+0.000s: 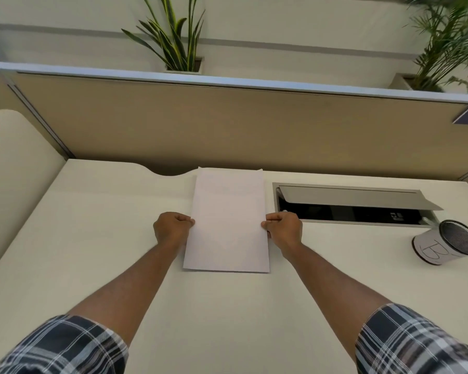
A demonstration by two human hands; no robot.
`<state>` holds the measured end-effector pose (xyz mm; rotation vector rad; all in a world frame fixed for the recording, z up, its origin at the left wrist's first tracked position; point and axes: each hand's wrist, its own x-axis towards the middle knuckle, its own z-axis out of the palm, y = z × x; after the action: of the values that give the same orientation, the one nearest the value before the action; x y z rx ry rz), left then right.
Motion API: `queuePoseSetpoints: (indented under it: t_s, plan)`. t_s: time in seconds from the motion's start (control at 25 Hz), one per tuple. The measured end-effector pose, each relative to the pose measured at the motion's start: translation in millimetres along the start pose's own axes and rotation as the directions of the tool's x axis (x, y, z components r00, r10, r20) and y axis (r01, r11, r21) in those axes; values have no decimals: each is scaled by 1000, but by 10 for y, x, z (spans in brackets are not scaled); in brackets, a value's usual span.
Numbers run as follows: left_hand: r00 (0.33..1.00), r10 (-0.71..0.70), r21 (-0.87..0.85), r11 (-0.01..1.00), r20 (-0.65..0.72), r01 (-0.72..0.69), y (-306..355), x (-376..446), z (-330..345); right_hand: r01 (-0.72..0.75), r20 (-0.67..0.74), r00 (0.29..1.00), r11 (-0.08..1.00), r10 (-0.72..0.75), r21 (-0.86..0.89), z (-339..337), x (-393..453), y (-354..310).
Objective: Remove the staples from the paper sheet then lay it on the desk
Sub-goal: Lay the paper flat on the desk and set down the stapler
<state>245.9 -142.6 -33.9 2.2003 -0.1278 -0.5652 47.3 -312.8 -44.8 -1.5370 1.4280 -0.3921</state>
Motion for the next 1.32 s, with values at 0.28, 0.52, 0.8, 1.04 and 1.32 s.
queuePoseSetpoints:
  t_s: [0.28,0.52,0.8,1.04,1.32]
  plan:
    - [996,67,43,997,-57,-64,3,238,114,71,-18,997,991,-73,-110,142,197,-44]
    - [994,102,93,991,-48,-97,-20,283,152,69,-62,995,987,-79,-145,171,152,-64]
    - [957,290,253,925,10,-283,-183,169,168,217,-13,973,938,-228,-271,262,63,92]
    - [959,281,255,926,23,-278,-183,224,181,196,2,979,933,-205,-302,246,142,39]
    - [961,273,256,927,37,-273,-179,186,180,196,7,979,939,-203,-282,235,166,63]
